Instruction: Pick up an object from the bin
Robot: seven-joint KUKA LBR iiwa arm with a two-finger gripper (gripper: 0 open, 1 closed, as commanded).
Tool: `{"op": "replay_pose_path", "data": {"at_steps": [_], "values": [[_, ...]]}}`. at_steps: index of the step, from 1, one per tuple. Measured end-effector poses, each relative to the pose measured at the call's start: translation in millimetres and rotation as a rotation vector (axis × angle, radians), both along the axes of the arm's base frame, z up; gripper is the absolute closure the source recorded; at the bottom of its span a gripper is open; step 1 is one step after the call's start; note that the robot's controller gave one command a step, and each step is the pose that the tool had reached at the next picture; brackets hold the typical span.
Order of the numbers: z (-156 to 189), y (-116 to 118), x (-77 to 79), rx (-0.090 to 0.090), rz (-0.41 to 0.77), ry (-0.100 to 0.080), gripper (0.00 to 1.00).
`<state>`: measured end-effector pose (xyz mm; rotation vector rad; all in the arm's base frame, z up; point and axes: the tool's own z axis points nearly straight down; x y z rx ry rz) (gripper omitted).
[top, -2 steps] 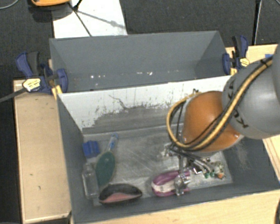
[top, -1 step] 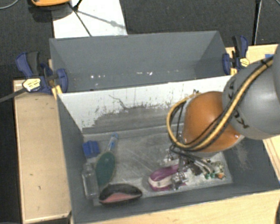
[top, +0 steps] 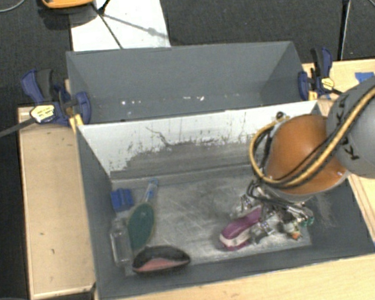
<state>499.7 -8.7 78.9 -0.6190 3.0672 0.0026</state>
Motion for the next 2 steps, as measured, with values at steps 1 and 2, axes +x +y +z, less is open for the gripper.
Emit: {"op": "replay_pose_path", "data": {"at_steps": [1, 2], "values": [[118, -7, 17.2, -0.004, -0.011, 0.003, 1.00], [10, -38, -2.9, -0.003, -0.016, 0.007, 1.00]]}}
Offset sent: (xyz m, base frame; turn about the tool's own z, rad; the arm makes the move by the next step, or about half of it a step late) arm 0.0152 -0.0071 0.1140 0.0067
